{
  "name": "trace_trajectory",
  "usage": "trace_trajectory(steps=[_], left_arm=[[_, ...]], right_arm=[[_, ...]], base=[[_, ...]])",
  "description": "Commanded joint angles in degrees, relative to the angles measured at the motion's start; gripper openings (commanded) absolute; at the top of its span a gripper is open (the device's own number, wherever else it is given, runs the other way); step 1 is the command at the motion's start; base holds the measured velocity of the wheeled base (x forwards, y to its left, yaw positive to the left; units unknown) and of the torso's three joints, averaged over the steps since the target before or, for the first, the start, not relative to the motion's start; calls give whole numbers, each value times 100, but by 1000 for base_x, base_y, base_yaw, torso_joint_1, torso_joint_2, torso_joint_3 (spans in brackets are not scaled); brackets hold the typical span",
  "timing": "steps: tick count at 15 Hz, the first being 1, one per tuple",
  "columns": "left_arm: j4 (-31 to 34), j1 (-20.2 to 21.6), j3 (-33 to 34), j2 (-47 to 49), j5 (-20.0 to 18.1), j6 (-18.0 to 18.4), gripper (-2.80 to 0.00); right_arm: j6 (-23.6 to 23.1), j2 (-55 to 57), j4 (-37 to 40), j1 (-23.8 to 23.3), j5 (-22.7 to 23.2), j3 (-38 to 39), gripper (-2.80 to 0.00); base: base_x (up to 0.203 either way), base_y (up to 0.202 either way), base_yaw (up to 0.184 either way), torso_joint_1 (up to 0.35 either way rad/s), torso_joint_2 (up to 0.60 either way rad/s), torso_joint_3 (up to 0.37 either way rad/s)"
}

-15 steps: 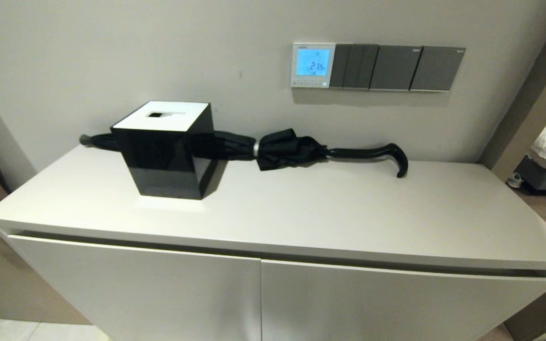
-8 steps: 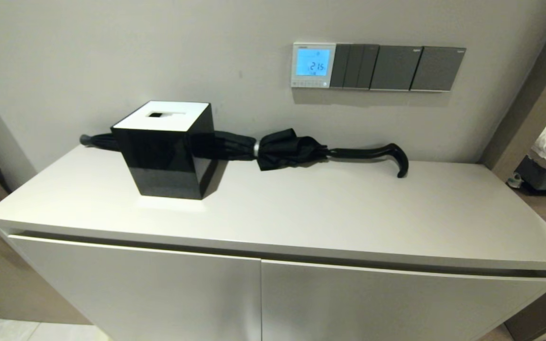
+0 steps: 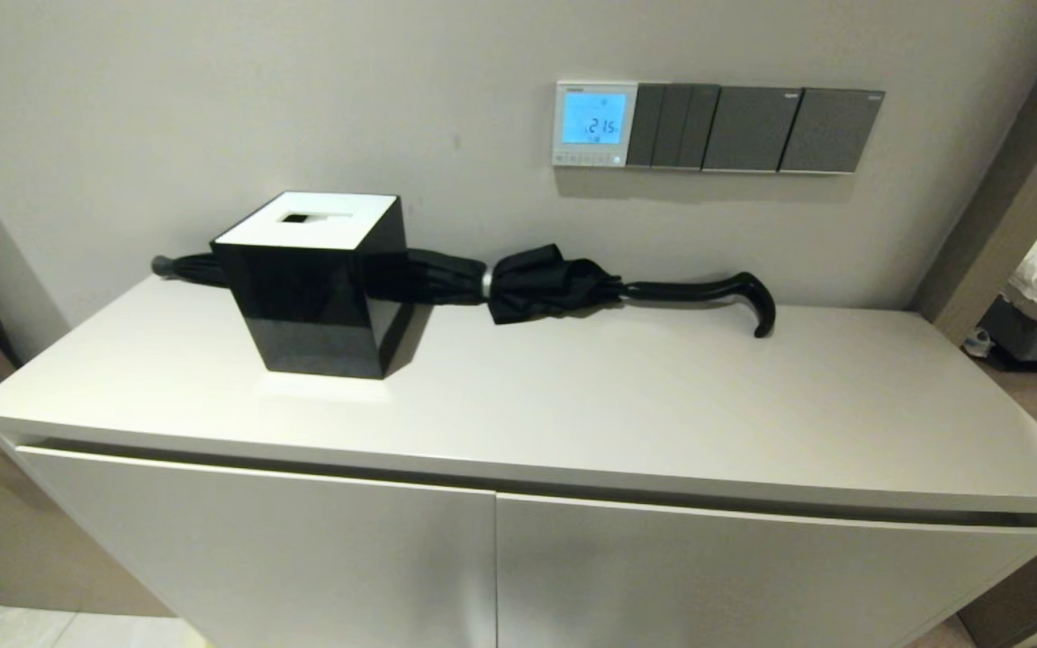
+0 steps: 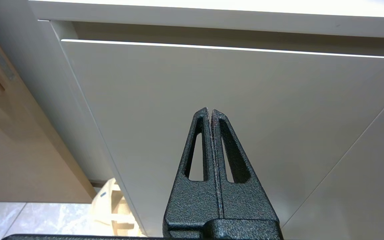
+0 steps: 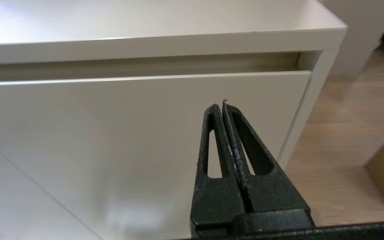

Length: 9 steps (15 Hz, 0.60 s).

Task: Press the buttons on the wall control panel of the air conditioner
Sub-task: Turn off the central air conditioner

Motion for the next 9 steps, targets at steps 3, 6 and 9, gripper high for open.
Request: trace_trajectory(steps=[3, 6, 9], left_arm=[[0, 2, 0, 0, 1, 0, -280], [0, 2, 0, 0, 1, 0, -280], [0, 2, 0, 0, 1, 0, -280]], right_arm=[[95, -176, 599, 4, 81, 44, -280], [112, -174, 600, 4, 82, 44, -280], [166, -165, 600, 4, 82, 44, -280]], base=[[0, 0, 0, 0, 0, 0], [0, 0, 0, 0, 0, 0], [0, 0, 0, 0, 0, 0]])
